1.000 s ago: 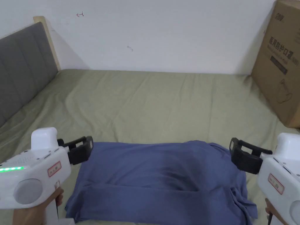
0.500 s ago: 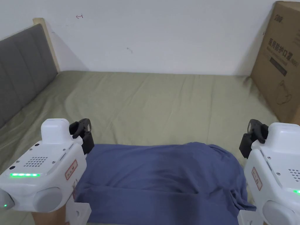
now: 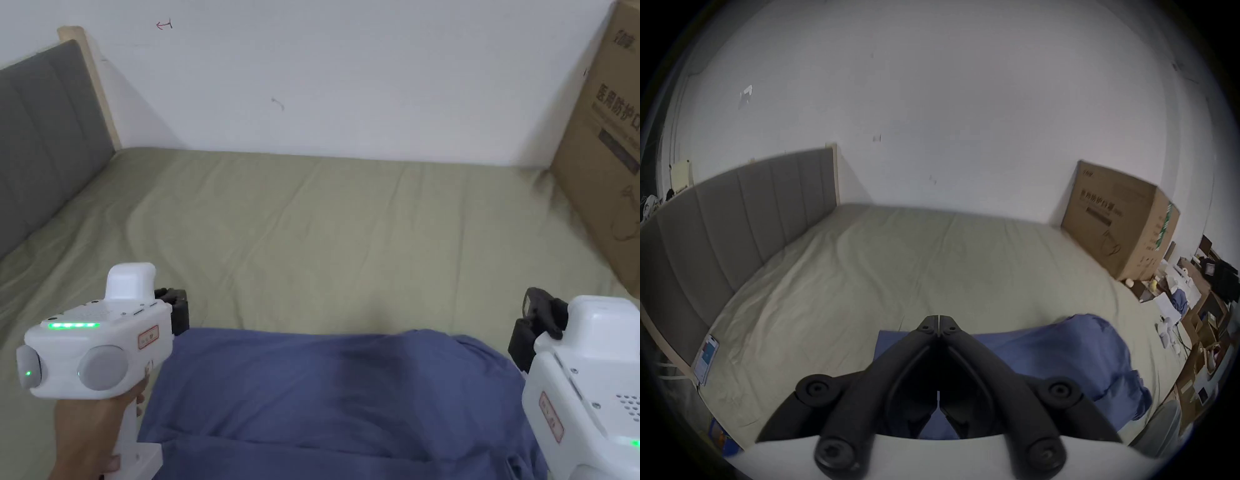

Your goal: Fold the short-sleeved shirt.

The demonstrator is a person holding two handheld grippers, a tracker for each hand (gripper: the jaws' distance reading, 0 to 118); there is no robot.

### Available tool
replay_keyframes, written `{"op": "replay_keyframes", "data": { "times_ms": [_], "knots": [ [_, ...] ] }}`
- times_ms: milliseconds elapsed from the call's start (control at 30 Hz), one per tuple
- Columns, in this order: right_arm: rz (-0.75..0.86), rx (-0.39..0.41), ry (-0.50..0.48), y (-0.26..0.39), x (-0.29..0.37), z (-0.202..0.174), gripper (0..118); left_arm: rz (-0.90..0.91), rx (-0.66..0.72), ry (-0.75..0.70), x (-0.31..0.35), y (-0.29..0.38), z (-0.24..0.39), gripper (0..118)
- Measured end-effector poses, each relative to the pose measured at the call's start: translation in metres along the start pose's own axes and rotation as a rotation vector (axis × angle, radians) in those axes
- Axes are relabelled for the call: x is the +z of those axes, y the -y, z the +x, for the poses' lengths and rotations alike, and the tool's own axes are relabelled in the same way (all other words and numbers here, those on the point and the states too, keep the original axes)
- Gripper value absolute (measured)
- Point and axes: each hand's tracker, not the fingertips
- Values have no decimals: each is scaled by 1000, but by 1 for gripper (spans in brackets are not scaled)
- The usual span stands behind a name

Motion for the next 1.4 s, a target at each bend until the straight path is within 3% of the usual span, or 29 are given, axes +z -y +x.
{"op": "replay_keyframes", "data": {
  "times_ms": [100, 133, 233, 267, 300, 500, 633, 767, 800, 867, 933, 1067, 1100, 1167, 1233, 1267, 1400],
  "knots": [
    [-29, 7, -1, 6, -24, 0, 0, -158, 19, -31, -56, -5, -17, 3],
    [-38, 8, 0, 8, -31, 0, 0, -202, 22, -29, -72, -6, -20, 12],
    [-75, 8, 5, 18, -51, 0, 0, -347, 41, -91, -125, -3, -32, 80],
    [-88, 9, 7, 22, -56, 0, 0, -354, 27, -97, -135, 1, -34, 92],
    [-100, 10, 10, 27, -60, 1, 0, -339, 15, -96, -148, 3, -36, 92],
    [-178, 18, 26, 49, -87, 9, 0, -422, -23, -154, -203, 15, -50, 92],
    [-205, 23, 40, 58, -92, 14, 0, -471, 89, -141, -222, 22, -63, 91],
    [-229, 25, 47, 63, -97, 20, 0, -490, 86, -166, -226, 29, -60, 70],
    [-234, 23, 48, 64, -99, 21, 0, -489, 78, -158, -224, 28, -57, 52],
    [-259, 6, 50, 67, -104, 28, 0, -446, 31, -136, -216, 25, -53, 2],
    [-288, -15, 62, 70, -116, 37, 0, -425, 44, -65, -213, 23, -48, 2],
    [-401, -43, 63, 80, -158, 58, 0, -363, -5, -63, -183, 17, -27, 2],
    [-426, -38, 61, 86, -169, 64, 12, -331, -3, -45, -174, 14, -25, 2],
    [-533, -36, 39, 97, -200, 72, 61, -282, 21, 5, -152, 7, -20, 2],
    [-632, -90, -2, 111, -227, 82, 90, -257, -7, 13, -134, -1, -15, 2],
    [-671, -90, 3, 119, -240, 84, 96, -255, -18, 11, -126, -3, -13, 2],
    [-774, -32, 11, 145, -276, 87, 96, -245, -49, 8, -116, -11, -15, 2]
  ]
}}
